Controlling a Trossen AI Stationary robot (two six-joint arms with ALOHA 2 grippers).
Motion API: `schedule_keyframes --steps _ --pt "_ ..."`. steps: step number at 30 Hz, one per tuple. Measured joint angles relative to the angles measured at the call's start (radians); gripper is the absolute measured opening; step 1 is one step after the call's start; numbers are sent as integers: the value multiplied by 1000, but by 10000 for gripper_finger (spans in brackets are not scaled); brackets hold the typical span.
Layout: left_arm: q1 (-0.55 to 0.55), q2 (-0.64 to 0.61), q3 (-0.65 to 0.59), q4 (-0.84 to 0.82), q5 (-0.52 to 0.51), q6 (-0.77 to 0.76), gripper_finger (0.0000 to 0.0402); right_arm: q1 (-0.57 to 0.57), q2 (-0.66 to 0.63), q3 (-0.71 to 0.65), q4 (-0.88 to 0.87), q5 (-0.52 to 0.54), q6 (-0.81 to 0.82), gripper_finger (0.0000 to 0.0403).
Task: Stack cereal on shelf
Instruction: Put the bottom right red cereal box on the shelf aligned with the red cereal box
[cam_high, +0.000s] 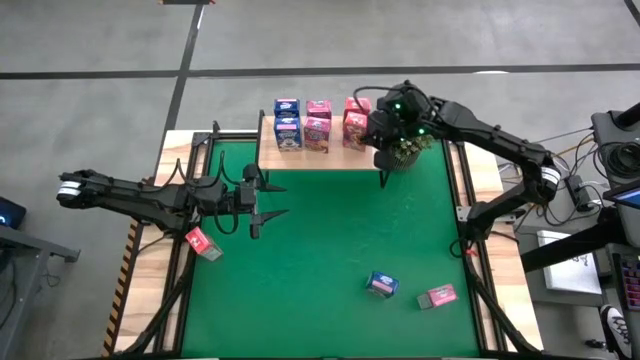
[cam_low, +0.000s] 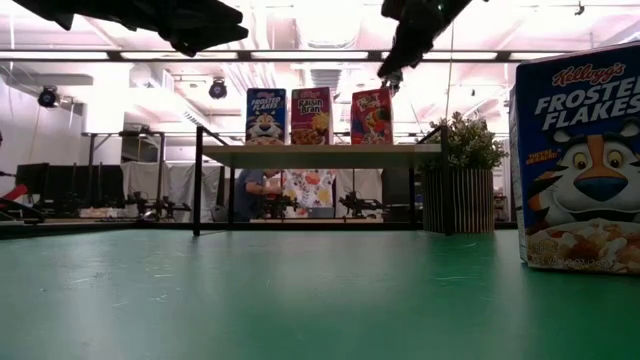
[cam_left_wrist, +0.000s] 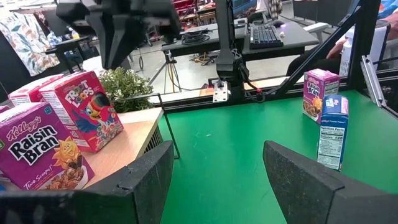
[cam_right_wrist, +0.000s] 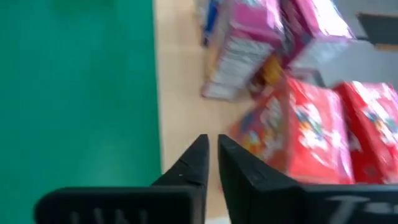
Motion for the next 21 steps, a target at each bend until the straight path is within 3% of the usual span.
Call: schedule_keyframes --steps 7,21 --pt "0 0 0 0 0 0 232 -3 0 -52 36 143 0 9" --pt "0 0 0 0 0 0 232 -6 0 -57 83 187 -2 9"
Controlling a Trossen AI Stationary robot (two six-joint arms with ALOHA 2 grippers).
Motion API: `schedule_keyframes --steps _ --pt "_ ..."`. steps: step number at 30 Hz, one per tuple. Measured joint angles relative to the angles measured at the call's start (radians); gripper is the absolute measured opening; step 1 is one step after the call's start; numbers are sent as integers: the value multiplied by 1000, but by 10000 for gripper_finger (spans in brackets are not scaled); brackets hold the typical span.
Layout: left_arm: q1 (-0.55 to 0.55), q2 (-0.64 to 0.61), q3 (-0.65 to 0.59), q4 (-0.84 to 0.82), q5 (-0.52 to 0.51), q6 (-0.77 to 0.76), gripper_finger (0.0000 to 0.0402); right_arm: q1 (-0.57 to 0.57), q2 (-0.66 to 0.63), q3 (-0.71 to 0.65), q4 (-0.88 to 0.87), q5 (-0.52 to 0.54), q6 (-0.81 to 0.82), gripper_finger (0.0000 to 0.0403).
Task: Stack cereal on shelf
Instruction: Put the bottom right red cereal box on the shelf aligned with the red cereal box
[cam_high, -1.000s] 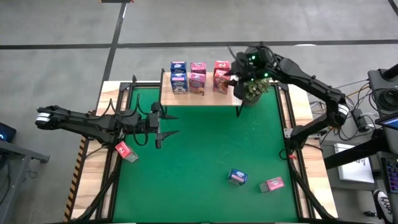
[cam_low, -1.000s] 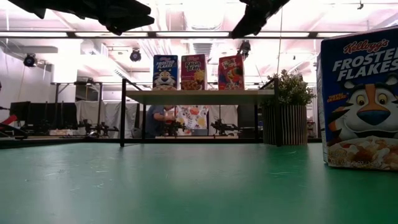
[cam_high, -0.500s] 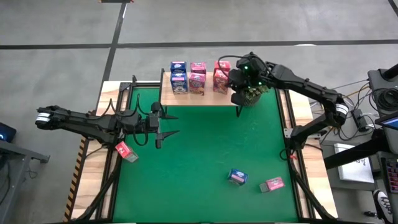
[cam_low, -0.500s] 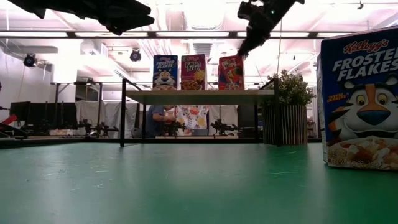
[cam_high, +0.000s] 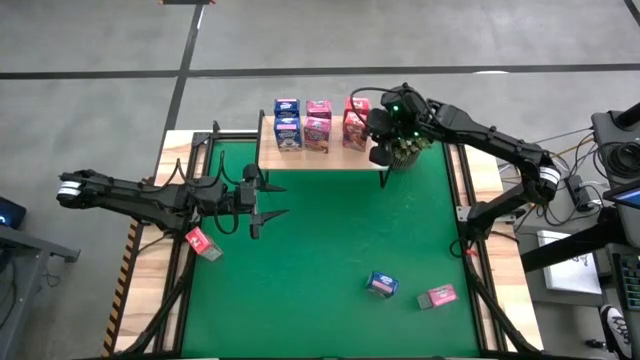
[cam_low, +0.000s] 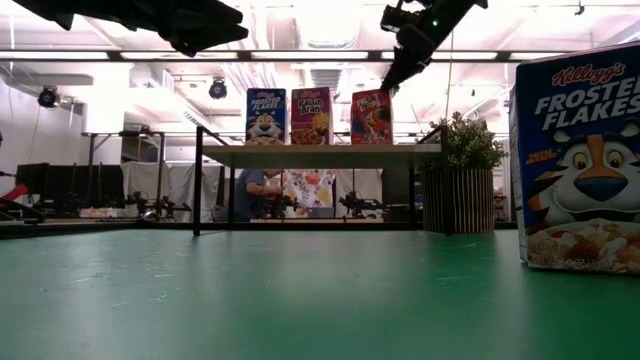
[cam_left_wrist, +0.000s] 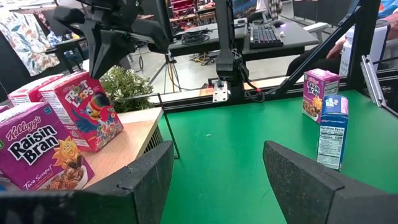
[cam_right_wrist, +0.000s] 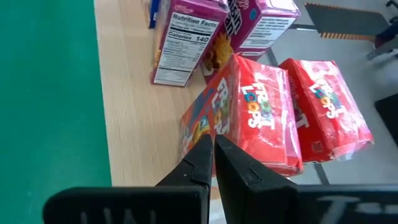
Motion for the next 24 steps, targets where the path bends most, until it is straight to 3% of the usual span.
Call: schedule_keyframes --steps 24 --pt "0 0 0 0 0 0 232 -7 -2 1 -76 176 -94 9"
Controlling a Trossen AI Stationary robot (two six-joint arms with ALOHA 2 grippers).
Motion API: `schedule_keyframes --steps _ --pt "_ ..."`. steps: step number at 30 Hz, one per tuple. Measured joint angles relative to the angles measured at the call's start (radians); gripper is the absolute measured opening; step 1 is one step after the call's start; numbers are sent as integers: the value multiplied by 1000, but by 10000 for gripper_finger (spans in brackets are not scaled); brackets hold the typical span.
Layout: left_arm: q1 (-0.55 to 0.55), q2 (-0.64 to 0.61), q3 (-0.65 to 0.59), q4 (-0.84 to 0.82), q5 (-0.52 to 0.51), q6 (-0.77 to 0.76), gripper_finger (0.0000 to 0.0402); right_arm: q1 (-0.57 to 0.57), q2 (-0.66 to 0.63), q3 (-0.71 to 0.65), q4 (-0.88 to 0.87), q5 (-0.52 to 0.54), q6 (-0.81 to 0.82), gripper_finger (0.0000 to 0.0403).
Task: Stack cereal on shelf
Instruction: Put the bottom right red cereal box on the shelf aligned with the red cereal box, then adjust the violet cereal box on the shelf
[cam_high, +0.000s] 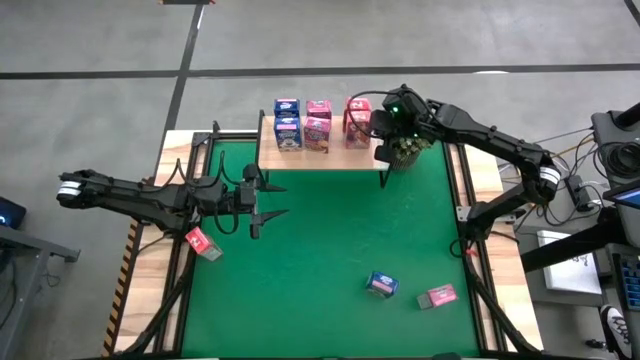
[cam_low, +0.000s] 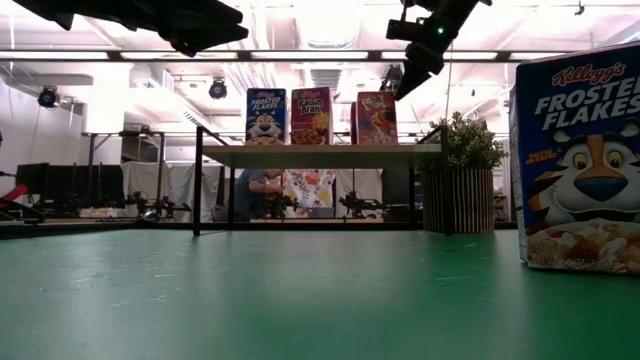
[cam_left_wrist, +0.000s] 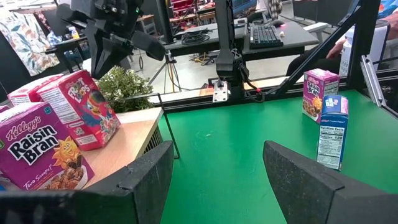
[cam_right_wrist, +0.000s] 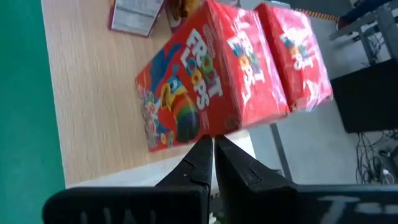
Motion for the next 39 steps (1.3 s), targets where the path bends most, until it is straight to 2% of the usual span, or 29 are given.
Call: schedule_keyframes --steps 15,23,27,31,39 --pt "0 0 0 0 0 0 232 -3 -18 1 -42 2 33 9" --pt "0 0 0 0 0 10 232 7 -47 1 27 1 74 9" --pt "0 0 0 0 0 29 232 35 -73 1 99 -18 103 9" --pt "0 0 0 3 0 44 232 68 -69 2 200 -109 123 9" --pt "0 0 0 7 0 53 232 117 41 2 420 -141 96 9"
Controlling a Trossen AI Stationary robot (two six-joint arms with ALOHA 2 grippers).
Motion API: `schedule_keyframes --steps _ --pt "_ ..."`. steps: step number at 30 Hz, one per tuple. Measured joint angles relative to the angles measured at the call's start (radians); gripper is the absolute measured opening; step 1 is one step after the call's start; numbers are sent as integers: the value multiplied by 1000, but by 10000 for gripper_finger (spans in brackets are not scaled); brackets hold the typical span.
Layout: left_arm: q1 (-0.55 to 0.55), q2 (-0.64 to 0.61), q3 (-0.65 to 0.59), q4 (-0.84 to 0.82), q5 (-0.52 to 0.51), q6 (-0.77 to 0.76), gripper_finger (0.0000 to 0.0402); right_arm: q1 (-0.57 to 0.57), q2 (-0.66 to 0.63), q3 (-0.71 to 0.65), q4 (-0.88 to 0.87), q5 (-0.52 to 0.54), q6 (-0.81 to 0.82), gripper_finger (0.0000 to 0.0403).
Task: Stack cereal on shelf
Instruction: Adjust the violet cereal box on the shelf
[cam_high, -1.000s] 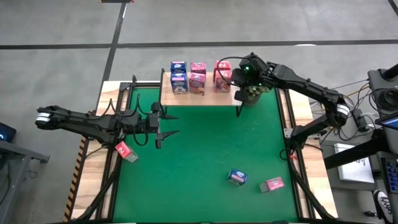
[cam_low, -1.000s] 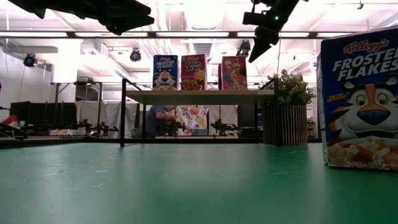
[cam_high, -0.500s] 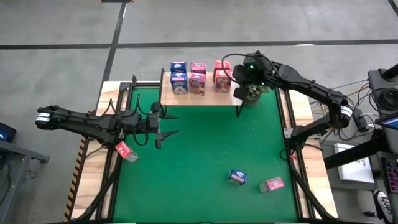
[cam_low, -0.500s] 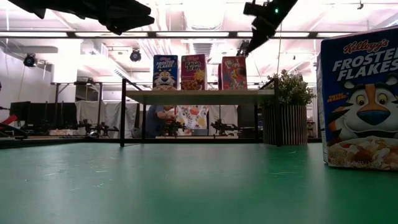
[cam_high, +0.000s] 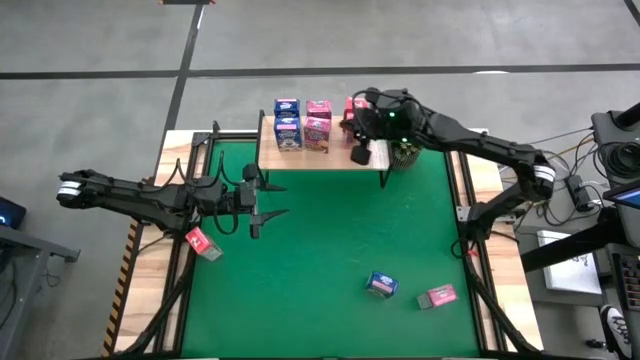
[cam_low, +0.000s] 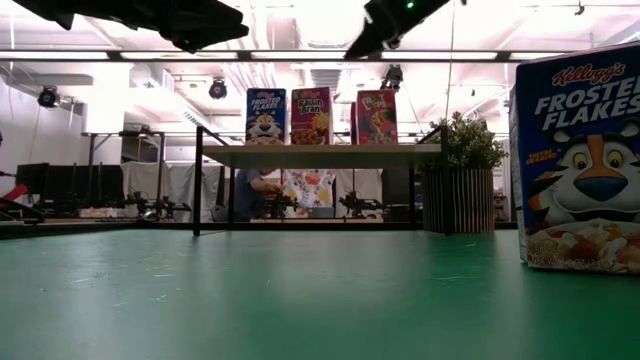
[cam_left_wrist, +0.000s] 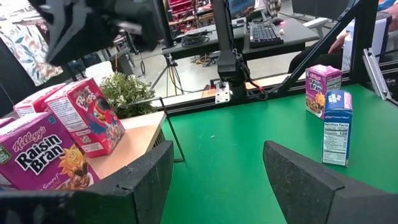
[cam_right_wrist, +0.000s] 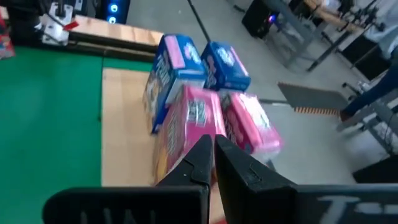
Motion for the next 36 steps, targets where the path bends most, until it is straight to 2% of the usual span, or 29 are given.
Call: schedule_keyframes --steps 7,15,22,28,36 --pt "0 0 0 0 0 0 232 0 96 0 130 0 -39 9" --pt "0 0 0 0 0 0 232 0 158 0 171 8 -72 9" --pt "0 0 0 0 0 -3 232 -11 162 0 164 8 -104 9" --pt "0 0 0 0 0 -3 232 -20 149 0 152 10 -197 9" --pt "0 0 0 -1 0 -3 232 -23 146 0 156 10 -184 9"
